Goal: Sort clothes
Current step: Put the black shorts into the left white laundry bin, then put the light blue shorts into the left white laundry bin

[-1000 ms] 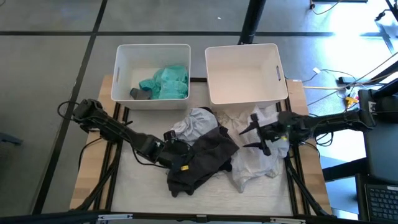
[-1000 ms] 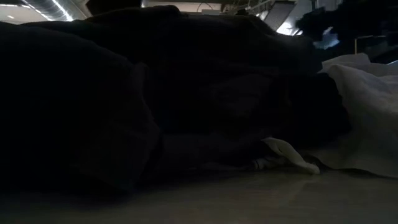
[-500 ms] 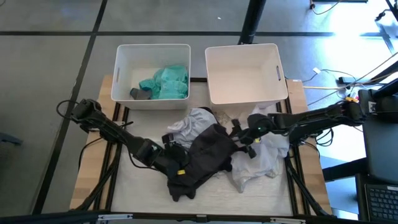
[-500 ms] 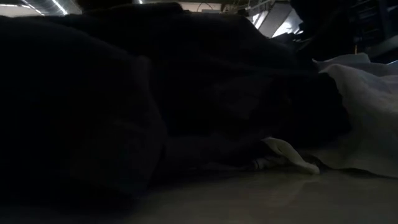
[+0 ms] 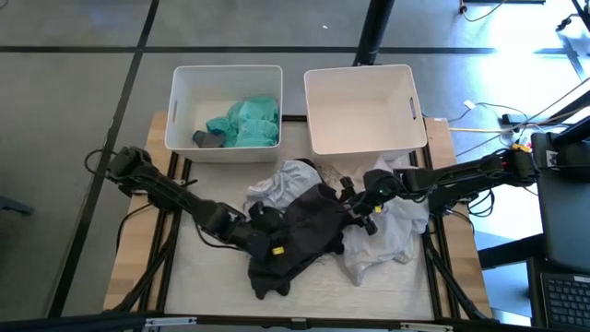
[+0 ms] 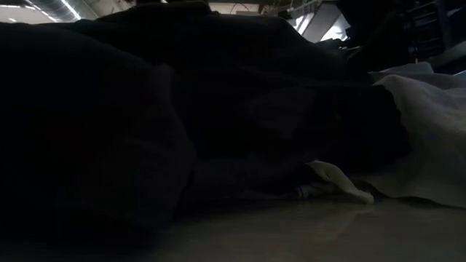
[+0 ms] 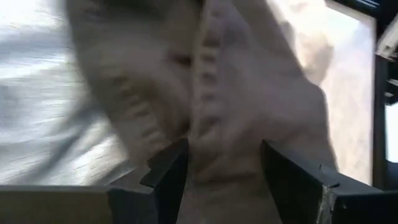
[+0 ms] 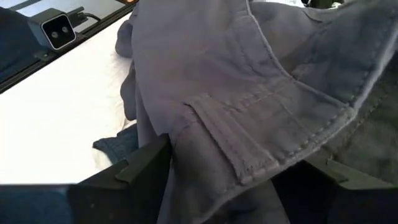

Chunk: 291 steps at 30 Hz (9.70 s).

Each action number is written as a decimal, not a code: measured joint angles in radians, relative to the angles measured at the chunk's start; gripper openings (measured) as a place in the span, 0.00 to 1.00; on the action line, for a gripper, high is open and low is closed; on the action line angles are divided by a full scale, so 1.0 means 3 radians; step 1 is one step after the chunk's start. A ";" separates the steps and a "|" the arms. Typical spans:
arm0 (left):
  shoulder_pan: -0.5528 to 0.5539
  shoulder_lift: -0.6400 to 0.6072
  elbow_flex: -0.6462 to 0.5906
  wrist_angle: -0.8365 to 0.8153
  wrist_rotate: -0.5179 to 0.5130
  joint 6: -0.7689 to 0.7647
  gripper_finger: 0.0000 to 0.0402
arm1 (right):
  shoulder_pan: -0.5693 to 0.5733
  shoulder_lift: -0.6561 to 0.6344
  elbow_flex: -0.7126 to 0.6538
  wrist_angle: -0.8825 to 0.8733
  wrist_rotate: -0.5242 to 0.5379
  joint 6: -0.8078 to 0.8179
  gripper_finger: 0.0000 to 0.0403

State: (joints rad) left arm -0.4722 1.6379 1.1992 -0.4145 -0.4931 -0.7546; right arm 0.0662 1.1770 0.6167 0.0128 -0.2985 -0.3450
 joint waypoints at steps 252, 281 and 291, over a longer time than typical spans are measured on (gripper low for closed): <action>0.0661 -0.1111 -0.0262 0.0214 -0.1481 0.3175 0.08 | -0.0003 -0.0328 -0.0006 -0.1081 0.2248 -0.0360 0.64; 0.2910 -0.1893 -0.0334 0.0187 -0.1505 0.3732 0.11 | -0.0003 -0.0328 -0.0008 -0.1071 0.2249 -0.0448 0.64; 0.3161 -0.1663 -0.0336 -0.0242 -0.1099 0.3064 0.25 | -0.0004 -0.0328 -0.0008 -0.1069 0.2253 -0.0445 0.64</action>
State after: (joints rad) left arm 0.4762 1.1390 1.0985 -0.4872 -0.8227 0.1646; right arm 0.0650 1.0786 0.6144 -0.3080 0.3775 -0.4786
